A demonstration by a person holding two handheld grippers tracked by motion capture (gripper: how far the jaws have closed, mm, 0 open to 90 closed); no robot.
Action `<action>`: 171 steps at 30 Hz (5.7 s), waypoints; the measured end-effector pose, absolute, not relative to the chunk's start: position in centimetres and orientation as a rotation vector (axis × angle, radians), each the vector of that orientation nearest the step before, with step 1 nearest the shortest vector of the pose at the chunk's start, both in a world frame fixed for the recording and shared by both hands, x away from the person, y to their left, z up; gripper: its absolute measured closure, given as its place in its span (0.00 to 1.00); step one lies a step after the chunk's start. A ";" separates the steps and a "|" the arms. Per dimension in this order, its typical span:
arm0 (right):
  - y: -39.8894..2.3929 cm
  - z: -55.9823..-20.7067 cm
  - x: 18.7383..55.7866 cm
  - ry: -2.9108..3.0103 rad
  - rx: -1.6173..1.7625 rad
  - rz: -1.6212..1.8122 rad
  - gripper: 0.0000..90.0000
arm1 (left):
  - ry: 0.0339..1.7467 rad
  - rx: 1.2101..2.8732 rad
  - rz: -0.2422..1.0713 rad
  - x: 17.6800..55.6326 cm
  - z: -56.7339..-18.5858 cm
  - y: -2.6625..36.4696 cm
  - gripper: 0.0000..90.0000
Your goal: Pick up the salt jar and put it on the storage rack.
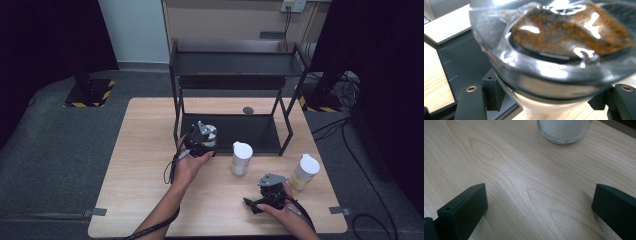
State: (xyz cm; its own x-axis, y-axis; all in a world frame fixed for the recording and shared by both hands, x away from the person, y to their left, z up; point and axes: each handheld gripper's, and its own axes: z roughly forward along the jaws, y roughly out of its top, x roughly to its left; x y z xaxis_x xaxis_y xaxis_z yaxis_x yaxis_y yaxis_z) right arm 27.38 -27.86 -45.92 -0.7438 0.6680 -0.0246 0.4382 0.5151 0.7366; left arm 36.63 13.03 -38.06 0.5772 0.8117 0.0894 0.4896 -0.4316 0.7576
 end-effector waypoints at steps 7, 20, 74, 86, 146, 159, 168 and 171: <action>-27.9 -45.9 27.4 2.455 0.925 1.065 0.01 | 1.036 2.102 0.598 37.3 -38.0 12.7 0.33; -27.9 -45.9 27.4 2.455 0.924 1.066 0.01 | 1.048 2.084 0.596 38.4 -38.0 12.9 0.33; -28.0 -45.9 27.6 2.466 0.909 1.069 0.01 | 1.157 2.055 0.531 42.2 -41.3 12.3 0.33; -28.0 -45.9 27.6 2.466 0.909 1.069 0.01 | 1.152 2.053 0.535 42.1 -41.4 12.4 0.33; -28.0 -45.9 27.6 2.466 0.907 1.069 0.01 | 0.927 1.865 0.655 34.8 -35.7 15.2 0.05; -28.0 -45.9 27.7 2.468 0.907 1.069 0.01 | 0.793 1.907 0.690 29.8 -32.3 18.1 0.05; -28.0 -45.9 27.7 2.468 0.908 1.070 0.01 | 0.748 1.963 0.638 27.2 -32.6 21.1 0.05; -28.0 -45.9 27.7 2.467 0.907 1.070 0.01 | 0.733 1.984 0.629 26.5 -33.1 22.0 0.05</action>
